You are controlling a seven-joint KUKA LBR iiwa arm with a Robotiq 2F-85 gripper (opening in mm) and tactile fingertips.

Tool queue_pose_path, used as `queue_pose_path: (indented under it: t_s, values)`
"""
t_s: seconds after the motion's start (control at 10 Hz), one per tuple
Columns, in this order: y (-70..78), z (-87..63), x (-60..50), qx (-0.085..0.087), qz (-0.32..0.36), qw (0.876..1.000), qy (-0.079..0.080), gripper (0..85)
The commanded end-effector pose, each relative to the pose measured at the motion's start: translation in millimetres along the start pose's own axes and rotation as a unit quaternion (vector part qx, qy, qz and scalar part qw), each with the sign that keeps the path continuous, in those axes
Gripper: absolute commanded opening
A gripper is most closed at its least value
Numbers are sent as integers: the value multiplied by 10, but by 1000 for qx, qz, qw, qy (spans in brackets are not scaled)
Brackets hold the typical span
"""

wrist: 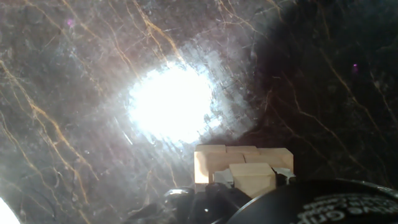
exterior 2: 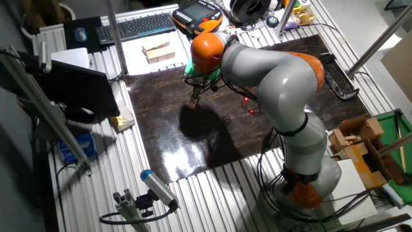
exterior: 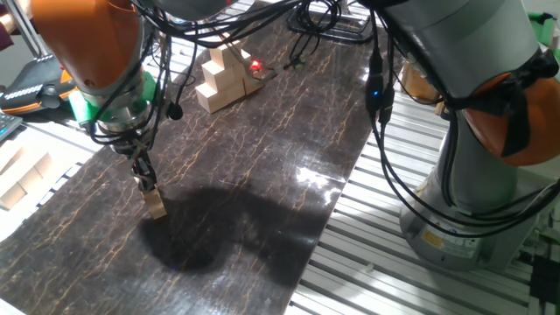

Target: Stack the blocks into a pyramid shape

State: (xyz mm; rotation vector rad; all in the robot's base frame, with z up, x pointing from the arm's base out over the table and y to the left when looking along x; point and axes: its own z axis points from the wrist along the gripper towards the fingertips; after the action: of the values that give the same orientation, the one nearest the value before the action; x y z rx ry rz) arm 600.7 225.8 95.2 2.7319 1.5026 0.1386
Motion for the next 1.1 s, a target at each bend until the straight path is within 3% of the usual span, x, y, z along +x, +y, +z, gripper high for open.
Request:
queue_pose_path:
  t_s: [0.0,0.7,1.0]
  values:
    - [0,2,0,0,1,1000,0,7]
    - [-3,17,-2,1,-1,1000,3,17]
    - [-5,18,-4,1,1,1000,3,223]
